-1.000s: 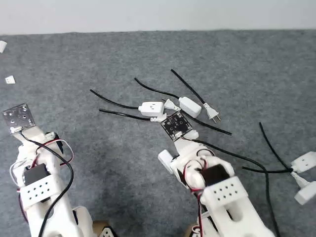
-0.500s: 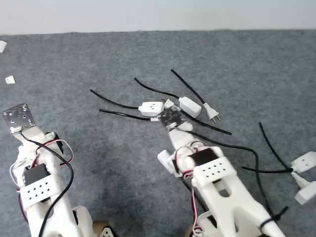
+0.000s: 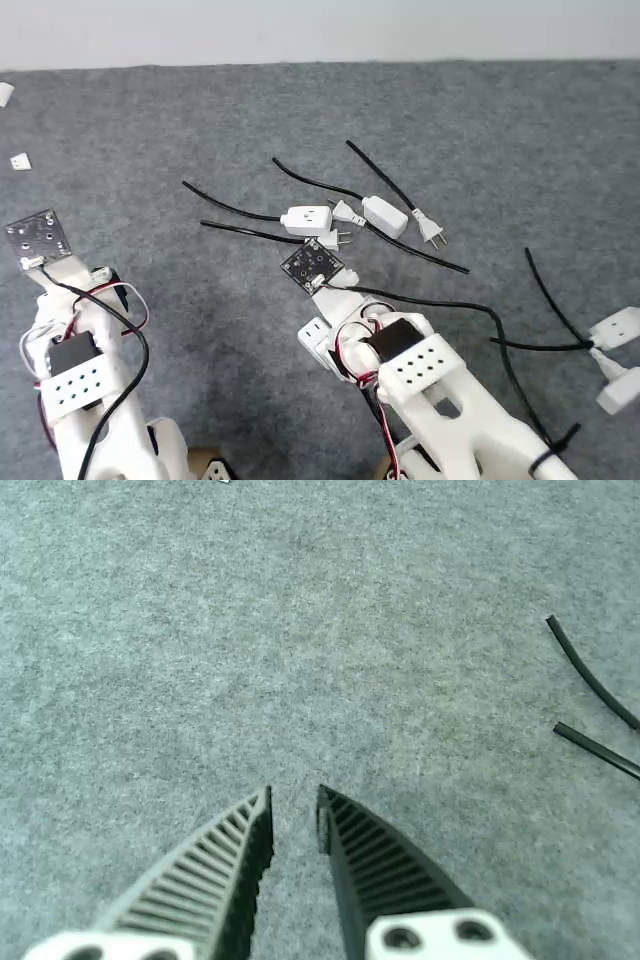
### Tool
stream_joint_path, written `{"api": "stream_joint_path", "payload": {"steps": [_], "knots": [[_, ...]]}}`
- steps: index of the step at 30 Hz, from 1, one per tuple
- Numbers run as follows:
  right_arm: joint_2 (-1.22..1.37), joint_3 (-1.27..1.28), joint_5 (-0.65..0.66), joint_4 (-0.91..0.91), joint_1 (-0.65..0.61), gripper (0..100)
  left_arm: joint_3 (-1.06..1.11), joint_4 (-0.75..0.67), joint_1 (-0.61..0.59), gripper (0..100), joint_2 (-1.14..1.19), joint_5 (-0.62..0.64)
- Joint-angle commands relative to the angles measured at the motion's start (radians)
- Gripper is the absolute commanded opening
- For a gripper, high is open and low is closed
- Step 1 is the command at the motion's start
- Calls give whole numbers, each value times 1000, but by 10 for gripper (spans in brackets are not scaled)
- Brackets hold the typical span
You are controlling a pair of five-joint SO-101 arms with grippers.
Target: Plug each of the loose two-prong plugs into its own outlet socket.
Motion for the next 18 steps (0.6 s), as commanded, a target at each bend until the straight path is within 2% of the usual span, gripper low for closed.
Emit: {"api": "stream_joint_path", "payload": {"steps": [1,6,8,10,15,18], "knots": [[-77,-6,9,19,-8,87,-8,-31,6,70,2,-9],[-150,2,3,97,-13,297,-8,-31,6,70,2,-9],[-153,-2,-21,111,-13,346,-8,-31,6,70,2,-9],[-153,-3,-23,124,-24,349,-8,-31,6,70,2,-9],[-153,-3,-28,136,-150,349,-7,-31,18,70,3,-9],[-151,-3,-64,102,-163,349,-7,-31,21,70,3,-9]]}}
